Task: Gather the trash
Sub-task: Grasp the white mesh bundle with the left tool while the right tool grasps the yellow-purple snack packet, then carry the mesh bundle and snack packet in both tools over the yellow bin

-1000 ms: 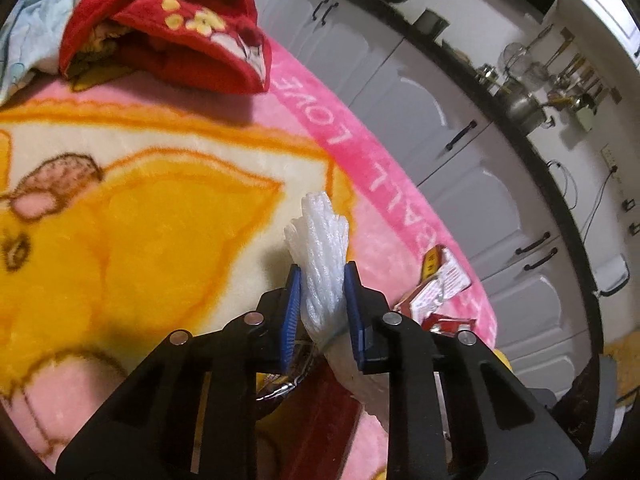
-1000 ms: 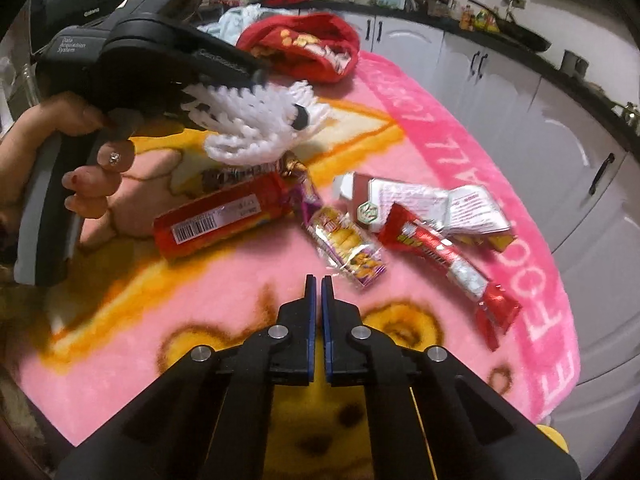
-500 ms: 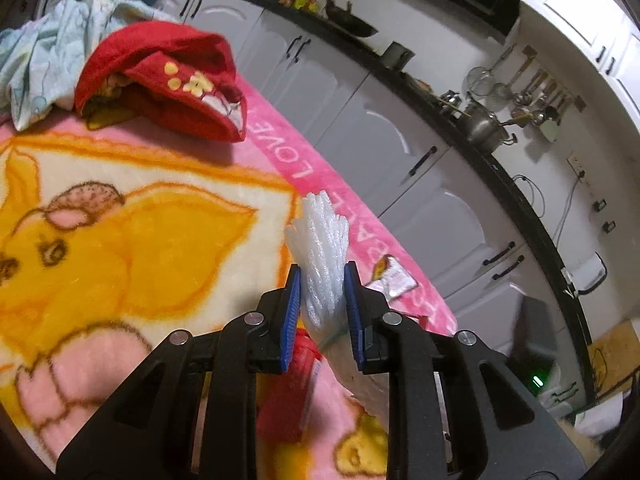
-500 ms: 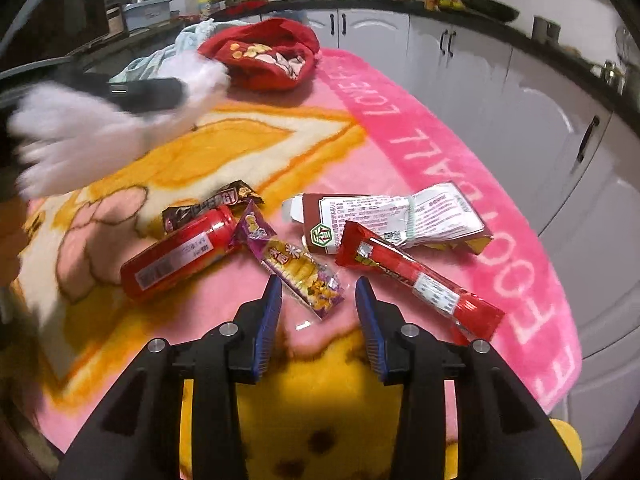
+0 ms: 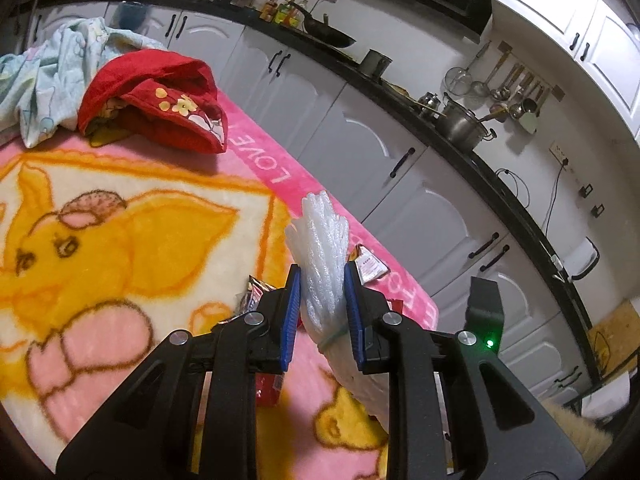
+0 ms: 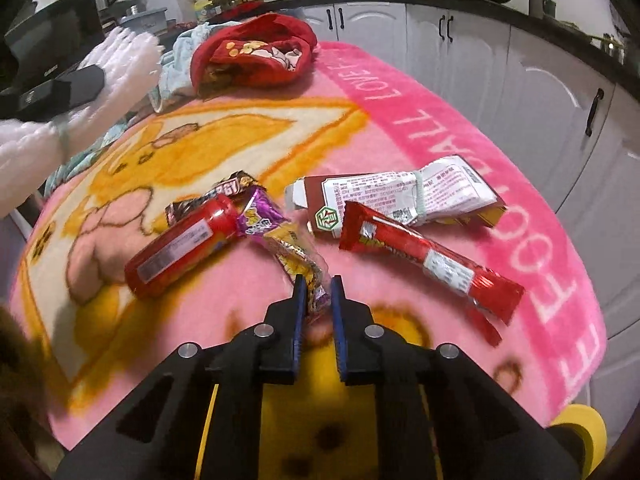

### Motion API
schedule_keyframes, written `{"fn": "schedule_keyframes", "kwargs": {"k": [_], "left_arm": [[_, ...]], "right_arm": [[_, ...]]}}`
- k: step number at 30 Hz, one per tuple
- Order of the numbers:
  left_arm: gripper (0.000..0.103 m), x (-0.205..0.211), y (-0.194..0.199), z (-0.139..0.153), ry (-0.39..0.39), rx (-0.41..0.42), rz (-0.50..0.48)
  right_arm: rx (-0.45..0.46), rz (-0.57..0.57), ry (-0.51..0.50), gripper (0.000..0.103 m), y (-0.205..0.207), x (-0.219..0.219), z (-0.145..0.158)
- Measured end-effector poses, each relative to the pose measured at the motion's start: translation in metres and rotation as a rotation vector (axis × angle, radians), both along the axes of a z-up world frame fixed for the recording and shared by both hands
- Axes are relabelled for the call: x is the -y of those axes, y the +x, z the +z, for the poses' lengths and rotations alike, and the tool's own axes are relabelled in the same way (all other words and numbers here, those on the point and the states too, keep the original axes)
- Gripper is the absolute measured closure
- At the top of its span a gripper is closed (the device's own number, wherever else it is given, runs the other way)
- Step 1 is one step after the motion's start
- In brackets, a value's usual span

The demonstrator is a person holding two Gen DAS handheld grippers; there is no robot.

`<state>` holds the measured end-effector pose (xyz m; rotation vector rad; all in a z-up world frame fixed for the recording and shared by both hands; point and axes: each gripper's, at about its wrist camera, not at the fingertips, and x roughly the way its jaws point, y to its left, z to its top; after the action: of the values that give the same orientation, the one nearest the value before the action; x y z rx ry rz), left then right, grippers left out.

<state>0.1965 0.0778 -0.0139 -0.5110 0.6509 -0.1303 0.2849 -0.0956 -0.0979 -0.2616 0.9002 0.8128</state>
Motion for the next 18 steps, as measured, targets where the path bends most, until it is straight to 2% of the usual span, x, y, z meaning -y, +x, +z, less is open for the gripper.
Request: {"fn": "schedule_keyframes", "kwargs": {"k": [18], "left_arm": [[0.087,0.059,-0.013,0.008,0.063,0.039,-0.077]], "right_arm": [[0.072,-0.135,0.1,0.092,-0.045,0.09,0.046]]}}
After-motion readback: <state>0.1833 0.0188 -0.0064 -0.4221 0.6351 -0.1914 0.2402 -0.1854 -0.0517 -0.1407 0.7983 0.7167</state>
